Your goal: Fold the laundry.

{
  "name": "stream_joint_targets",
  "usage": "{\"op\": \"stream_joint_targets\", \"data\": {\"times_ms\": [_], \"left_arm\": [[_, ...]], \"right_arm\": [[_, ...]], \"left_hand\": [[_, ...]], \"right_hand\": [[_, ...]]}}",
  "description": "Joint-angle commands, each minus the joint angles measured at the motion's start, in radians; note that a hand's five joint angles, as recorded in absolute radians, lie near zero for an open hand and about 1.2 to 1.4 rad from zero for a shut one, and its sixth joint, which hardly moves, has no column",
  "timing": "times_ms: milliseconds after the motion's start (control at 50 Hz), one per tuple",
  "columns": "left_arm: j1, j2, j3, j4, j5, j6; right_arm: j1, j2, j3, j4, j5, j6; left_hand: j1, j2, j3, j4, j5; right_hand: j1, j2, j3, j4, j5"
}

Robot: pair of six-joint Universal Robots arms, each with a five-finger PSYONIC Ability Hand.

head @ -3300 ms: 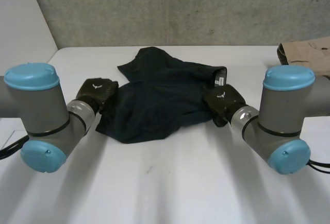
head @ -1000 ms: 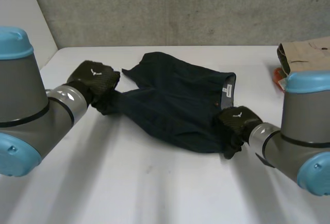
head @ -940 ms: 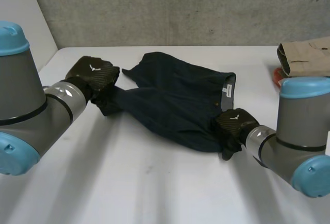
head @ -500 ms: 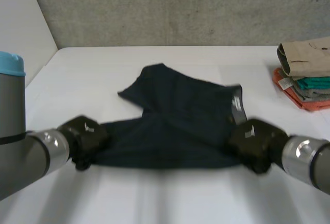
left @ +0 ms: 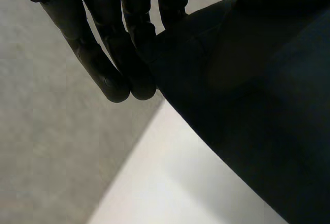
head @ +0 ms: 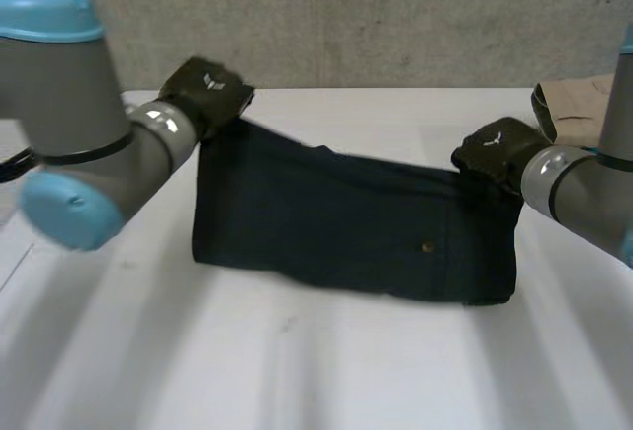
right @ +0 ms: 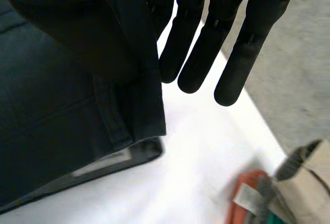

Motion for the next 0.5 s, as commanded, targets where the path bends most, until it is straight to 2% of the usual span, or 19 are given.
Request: {"op": "stream_joint_targets", "data": {"times_ms": [20,120,180,200,220,240,260,320,380,420,500], "left_arm": [[-0.034,-0.255,0.262,0.054,-0.038,0.038],[-0.038,-0.442,0.465,0.063,-0.069,0.087],[-0.043,-0.503,0.532,0.071,-0.064,0.086],[-0.046,-0.532,0.565,0.073,-0.058,0.075],[-0.049,-0.542,0.575,0.073,-0.052,0.067],[-0.052,-0.552,0.581,0.076,-0.05,0.061],[-0.057,-0.556,0.584,0.076,-0.049,0.056],[-0.067,-0.546,0.576,0.085,-0.046,0.033],[-0.07,-0.498,0.526,0.094,-0.046,0.012],[-0.07,-0.465,0.489,0.097,-0.046,-0.002],[-0.073,-0.366,0.367,0.108,-0.046,-0.043]], "right_arm": [[-0.011,0.102,-0.032,-0.2,0.047,-0.003],[-0.02,0.194,-0.036,-0.452,0.057,0.023],[-0.019,0.236,-0.035,-0.537,0.057,0.025],[-0.017,0.268,-0.042,-0.573,0.06,0.02],[-0.014,0.283,-0.048,-0.581,0.07,0.017],[-0.011,0.295,-0.053,-0.58,0.081,0.014],[-0.01,0.306,-0.056,-0.577,0.098,0.011],[-0.005,0.306,-0.055,-0.548,0.149,0.025],[-0.002,0.259,-0.018,-0.494,0.149,0.08],[0.001,0.219,0.004,-0.448,0.13,0.109],[-0.004,0.06,0.089,-0.208,0.029,0.176]], "left_hand": [[0.254,0.201,0.209,0.201,0.237],[0.254,0.201,0.209,0.201,0.237],[0.254,0.201,0.209,0.201,0.237],[-0.062,-0.116,-0.107,-0.115,-0.08],[-0.464,-0.517,-0.509,-0.517,-0.481],[-0.88,-0.934,-0.925,-0.933,-0.898],[-0.968,-1.021,-1.013,-1.02,-0.985],[-0.968,-1.021,-1.013,-1.02,-0.985],[-0.968,-1.021,-1.013,-1.02,-0.985],[-0.968,-1.021,-1.013,-1.02,-0.985],[-0.968,-1.021,-1.013,-1.02,-0.985]], "right_hand": [[0.277,0.222,0.211,0.202,0.204],[0.277,0.222,0.211,0.202,0.204],[0.277,0.222,0.211,0.202,0.204],[-0.416,-0.47,-0.481,-0.49,-0.488],[-0.905,-0.96,-0.971,-0.98,-0.977],[-0.945,-1.0,-1.011,-1.02,-1.018],[-0.945,-1.0,-1.011,-1.02,-1.018],[-0.945,-1.0,-1.011,-1.02,-1.018],[-0.945,-1.0,-1.011,-1.02,-1.018],[-0.945,-1.0,-1.011,-1.02,-1.018],[-0.945,-1.0,-1.011,-1.02,-1.018]]}}
